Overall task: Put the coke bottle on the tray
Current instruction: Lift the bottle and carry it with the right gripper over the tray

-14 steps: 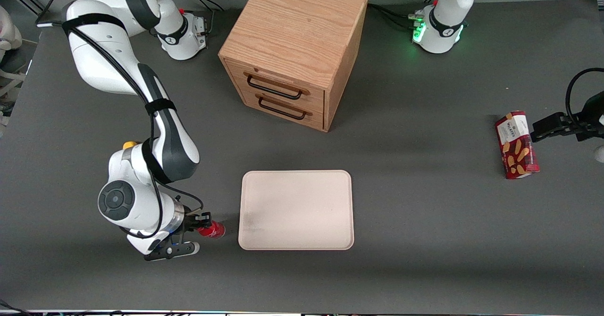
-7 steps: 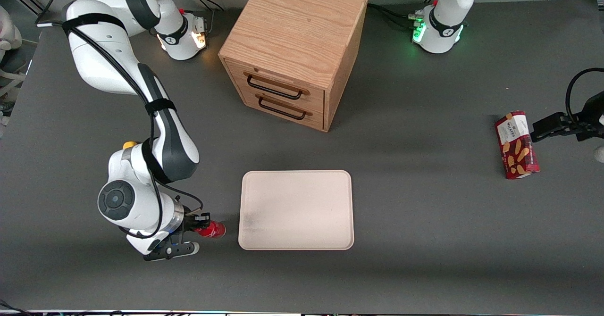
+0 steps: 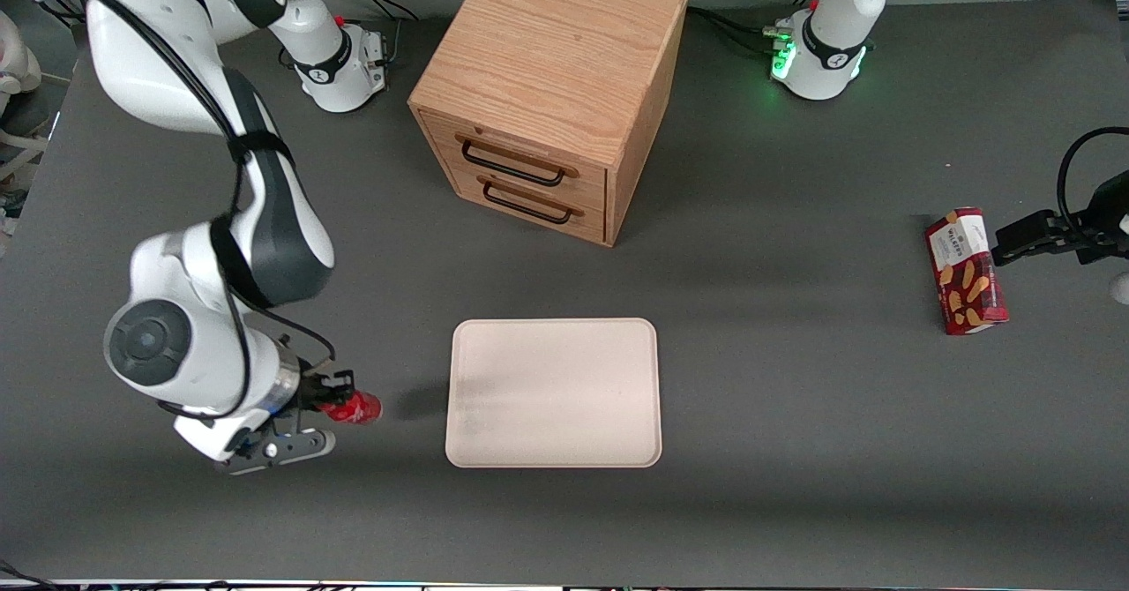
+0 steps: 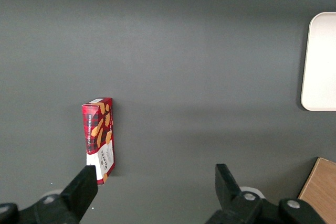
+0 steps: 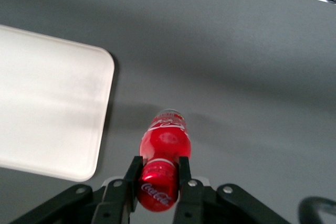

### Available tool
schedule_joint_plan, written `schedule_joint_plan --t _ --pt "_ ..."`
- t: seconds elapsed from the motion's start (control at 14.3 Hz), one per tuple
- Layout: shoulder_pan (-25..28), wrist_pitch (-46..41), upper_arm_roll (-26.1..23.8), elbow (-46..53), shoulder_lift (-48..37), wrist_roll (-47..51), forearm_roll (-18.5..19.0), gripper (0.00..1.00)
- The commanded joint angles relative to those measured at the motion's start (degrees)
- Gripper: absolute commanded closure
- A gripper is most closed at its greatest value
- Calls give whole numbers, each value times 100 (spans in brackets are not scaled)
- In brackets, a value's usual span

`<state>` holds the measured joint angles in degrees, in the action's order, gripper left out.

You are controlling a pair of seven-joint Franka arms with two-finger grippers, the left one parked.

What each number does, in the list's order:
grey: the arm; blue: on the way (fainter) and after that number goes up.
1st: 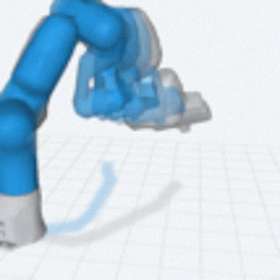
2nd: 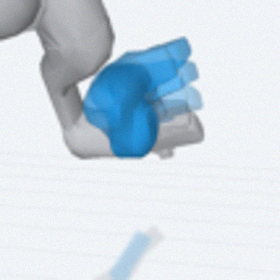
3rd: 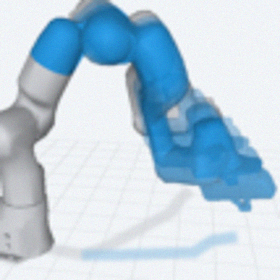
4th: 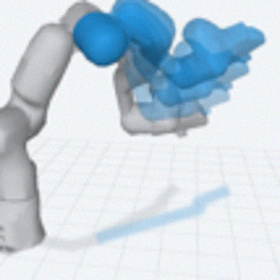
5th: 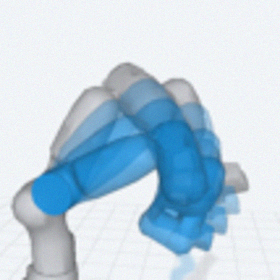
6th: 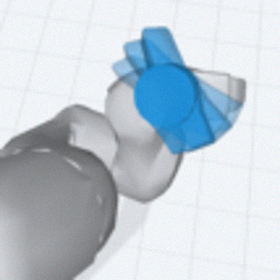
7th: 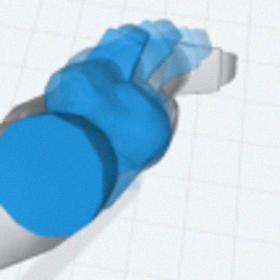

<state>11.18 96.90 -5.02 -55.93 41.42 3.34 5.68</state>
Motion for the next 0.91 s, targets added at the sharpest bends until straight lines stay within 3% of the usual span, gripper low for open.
schedule_joint_plan --t 0.0,0.35,0.84 --pt "-2 -504 -226 187 -344 -132 56 100" --pt "51 -410 -665 907 -319 -54 65 100" --pt "130 1171 -1088 890 488 316 65 100"
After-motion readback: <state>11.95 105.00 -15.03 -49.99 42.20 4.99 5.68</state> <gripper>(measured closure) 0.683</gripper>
